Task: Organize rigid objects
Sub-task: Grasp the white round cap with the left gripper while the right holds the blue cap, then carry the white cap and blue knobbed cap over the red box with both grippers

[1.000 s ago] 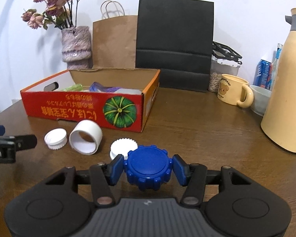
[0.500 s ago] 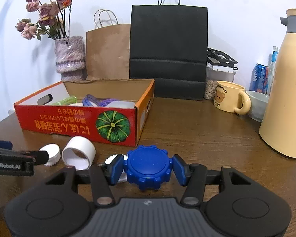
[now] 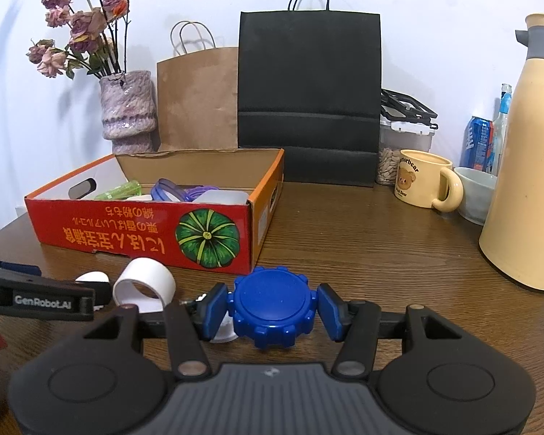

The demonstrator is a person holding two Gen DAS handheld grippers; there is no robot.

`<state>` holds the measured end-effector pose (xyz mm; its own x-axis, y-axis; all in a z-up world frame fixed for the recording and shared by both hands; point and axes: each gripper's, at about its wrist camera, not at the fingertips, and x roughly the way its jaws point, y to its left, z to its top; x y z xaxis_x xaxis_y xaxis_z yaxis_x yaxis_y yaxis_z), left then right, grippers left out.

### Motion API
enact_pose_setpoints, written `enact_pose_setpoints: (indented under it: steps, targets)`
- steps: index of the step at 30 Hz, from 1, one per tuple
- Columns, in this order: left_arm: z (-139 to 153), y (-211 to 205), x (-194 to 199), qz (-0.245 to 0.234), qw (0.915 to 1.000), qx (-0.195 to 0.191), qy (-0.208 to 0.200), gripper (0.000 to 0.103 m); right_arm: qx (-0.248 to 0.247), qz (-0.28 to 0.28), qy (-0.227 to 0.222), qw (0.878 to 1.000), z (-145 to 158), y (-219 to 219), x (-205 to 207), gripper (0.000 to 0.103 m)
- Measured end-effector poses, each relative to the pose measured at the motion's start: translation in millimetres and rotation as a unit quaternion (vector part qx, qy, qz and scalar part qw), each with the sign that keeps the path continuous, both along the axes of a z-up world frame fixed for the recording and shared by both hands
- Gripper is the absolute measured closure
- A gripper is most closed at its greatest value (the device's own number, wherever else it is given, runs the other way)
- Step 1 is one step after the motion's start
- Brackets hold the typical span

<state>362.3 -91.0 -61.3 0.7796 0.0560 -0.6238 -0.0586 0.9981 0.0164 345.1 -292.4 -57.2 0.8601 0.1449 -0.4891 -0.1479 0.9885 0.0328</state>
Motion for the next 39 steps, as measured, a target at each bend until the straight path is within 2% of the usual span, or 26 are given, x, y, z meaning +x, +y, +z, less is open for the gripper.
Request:
enact_pose_setpoints:
  steps: [3, 7, 9, 12, 14, 15, 29, 39]
  targets:
    - [-1, -2, 2, -0.002, 1.0, 0.001, 0.002, 0.002, -0.002, 0.0, -0.002, 1.0, 0, 1, -1, 0.05]
    - [-3, -7, 4, -0.01, 0.9999, 0.005, 0.007, 0.02, -0.005, -0.001, -0.006, 1.0, 0, 1, -1, 0.05]
    - [-3, -8, 4, -0.012, 0.9999, 0.005, 0.008, 0.025, -0.005, -0.001, -0.007, 1.0, 1, 1, -2, 0.05]
    - [-2, -10, 2, -0.017, 0.9999, 0.003, 0.003, 0.04, -0.007, -0.001, -0.008, 1.0, 1, 1, -2, 0.05]
    - [-2, -12, 0, -0.023, 0.9997, 0.004, -0.002, 0.059, -0.009, -0.001, -0.009, 1.0, 1, 2, -3, 0.05]
    - [-1, -12, -1, -0.025, 0.9997, 0.004, -0.003, 0.062, -0.009, -0.001, -0.009, 1.0, 1, 1, -3, 0.05]
    - [8, -4, -8, -0.02, 0.9994, -0.012, -0.026, 0.062, -0.017, -0.016, -0.036, 0.999, 4, 4, -11, 0.05]
    - [24, 5, -23, -0.014, 0.9978, -0.007, -0.065, 0.062, -0.009, -0.017, -0.061, 0.998, 12, 15, -21, 0.05]
